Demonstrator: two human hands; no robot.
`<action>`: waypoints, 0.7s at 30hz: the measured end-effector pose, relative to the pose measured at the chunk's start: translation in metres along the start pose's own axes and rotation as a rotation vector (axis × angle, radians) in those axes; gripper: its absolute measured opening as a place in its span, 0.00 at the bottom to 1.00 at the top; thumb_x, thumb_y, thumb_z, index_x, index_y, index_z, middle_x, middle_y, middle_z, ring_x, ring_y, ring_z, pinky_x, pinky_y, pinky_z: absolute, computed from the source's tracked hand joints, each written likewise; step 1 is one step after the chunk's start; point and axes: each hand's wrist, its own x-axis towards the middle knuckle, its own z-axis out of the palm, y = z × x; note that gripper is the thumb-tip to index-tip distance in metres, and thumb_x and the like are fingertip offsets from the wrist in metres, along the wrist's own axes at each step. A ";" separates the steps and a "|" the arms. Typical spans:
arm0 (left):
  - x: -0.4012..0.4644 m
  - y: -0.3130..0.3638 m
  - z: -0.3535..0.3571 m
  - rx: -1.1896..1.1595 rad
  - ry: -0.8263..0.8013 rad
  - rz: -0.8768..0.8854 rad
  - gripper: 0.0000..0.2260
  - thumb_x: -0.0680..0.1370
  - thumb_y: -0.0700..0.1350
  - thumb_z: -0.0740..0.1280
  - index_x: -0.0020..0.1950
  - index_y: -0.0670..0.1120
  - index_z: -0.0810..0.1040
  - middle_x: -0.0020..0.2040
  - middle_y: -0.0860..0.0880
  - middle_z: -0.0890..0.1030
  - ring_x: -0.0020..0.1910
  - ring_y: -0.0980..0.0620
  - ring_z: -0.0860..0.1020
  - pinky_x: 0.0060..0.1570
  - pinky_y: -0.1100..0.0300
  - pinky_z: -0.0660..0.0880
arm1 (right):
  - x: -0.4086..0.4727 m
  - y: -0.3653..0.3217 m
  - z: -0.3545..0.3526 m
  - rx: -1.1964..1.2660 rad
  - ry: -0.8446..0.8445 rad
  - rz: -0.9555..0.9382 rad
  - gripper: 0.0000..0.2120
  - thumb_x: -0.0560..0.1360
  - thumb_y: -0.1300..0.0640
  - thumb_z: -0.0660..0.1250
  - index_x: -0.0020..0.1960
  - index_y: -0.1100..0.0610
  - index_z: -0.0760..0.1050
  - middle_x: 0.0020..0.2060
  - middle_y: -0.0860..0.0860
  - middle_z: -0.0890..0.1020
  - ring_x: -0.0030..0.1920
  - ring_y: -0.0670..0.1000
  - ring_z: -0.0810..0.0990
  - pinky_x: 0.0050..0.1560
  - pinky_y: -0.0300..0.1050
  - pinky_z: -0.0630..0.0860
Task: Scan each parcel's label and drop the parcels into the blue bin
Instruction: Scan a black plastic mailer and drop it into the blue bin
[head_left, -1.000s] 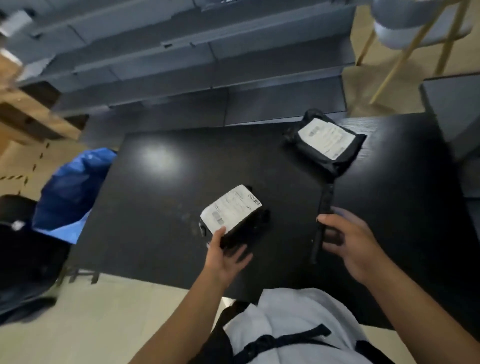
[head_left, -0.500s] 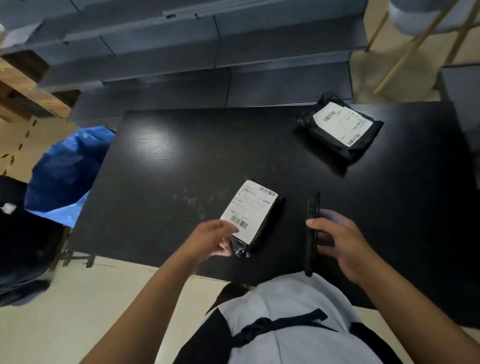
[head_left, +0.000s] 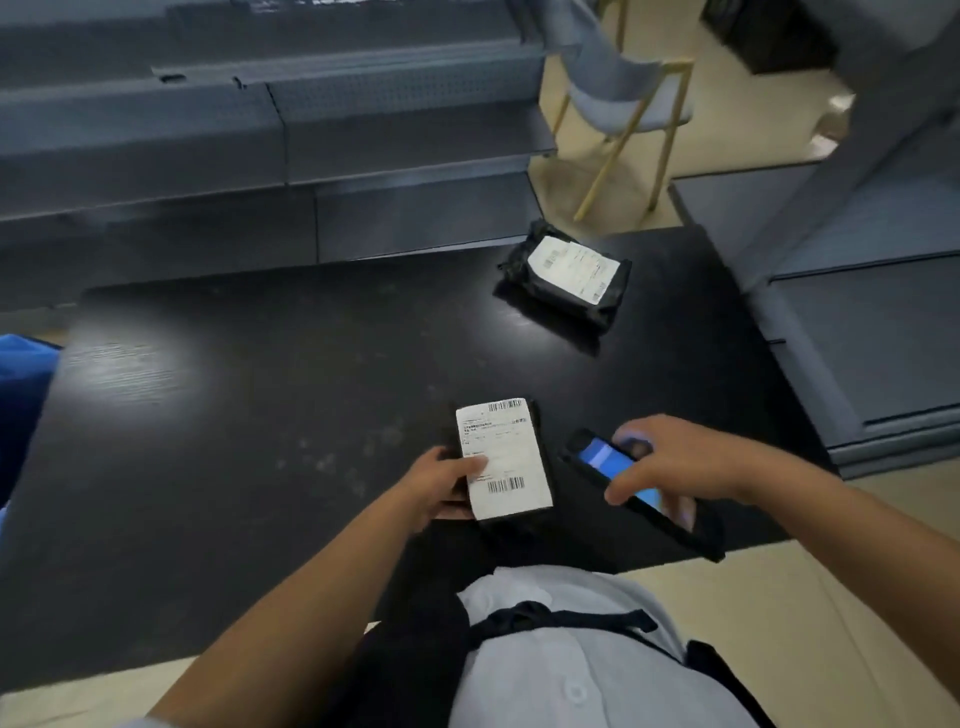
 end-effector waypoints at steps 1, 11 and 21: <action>0.001 -0.007 0.006 -0.049 -0.011 0.005 0.26 0.78 0.45 0.74 0.72 0.45 0.67 0.56 0.45 0.85 0.51 0.44 0.85 0.41 0.47 0.84 | -0.005 -0.008 0.001 -0.113 -0.001 0.045 0.28 0.63 0.45 0.80 0.51 0.62 0.75 0.34 0.56 0.76 0.26 0.53 0.78 0.34 0.49 0.76; 0.018 -0.025 0.010 -0.062 0.008 0.154 0.28 0.76 0.47 0.75 0.72 0.50 0.66 0.64 0.50 0.79 0.58 0.47 0.81 0.55 0.40 0.80 | -0.024 -0.055 0.045 -0.583 0.019 0.327 0.23 0.65 0.39 0.77 0.40 0.55 0.72 0.33 0.50 0.77 0.32 0.52 0.73 0.34 0.44 0.67; 0.014 -0.030 0.013 0.009 0.064 0.315 0.18 0.77 0.46 0.74 0.64 0.53 0.72 0.59 0.54 0.81 0.59 0.50 0.81 0.61 0.45 0.78 | -0.053 -0.066 0.058 -0.611 0.031 0.489 0.21 0.61 0.40 0.76 0.39 0.54 0.73 0.18 0.47 0.77 0.25 0.53 0.77 0.34 0.39 0.70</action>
